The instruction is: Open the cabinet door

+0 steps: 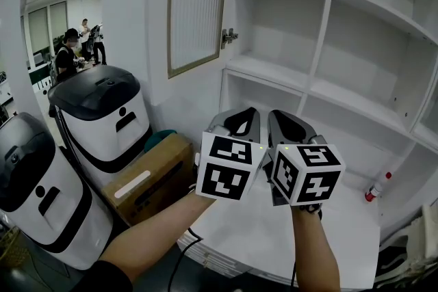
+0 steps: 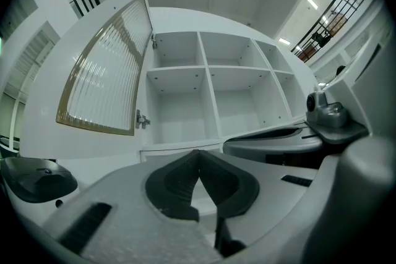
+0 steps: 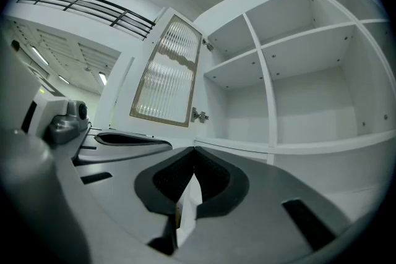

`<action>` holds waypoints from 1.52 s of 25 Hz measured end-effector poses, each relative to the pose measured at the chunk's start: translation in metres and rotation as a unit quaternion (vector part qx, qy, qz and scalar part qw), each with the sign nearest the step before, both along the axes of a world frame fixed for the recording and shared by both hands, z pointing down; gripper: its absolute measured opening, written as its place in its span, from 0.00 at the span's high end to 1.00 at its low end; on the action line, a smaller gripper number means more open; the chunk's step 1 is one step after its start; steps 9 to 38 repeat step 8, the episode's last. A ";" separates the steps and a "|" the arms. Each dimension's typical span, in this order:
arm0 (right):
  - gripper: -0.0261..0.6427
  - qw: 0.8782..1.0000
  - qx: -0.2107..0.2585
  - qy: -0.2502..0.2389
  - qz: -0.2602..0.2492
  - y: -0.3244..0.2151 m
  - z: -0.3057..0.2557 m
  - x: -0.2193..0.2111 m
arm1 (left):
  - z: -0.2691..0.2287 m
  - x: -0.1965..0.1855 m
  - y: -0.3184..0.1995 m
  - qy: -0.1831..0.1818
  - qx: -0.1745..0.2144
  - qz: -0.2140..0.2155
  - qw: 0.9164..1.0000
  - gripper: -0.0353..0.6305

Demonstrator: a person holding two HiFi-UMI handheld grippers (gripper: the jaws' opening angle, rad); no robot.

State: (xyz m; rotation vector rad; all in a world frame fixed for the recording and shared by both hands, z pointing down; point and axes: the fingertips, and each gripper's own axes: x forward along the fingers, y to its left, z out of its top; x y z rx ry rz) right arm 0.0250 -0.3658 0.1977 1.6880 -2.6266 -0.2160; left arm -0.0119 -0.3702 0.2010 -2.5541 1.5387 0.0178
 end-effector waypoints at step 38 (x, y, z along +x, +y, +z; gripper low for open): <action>0.93 1.000 -0.003 -0.002 -0.001 -0.007 0.003 0.010 | 0.004 0.007 -0.006 -0.003 -0.003 -0.005 1.000 0.93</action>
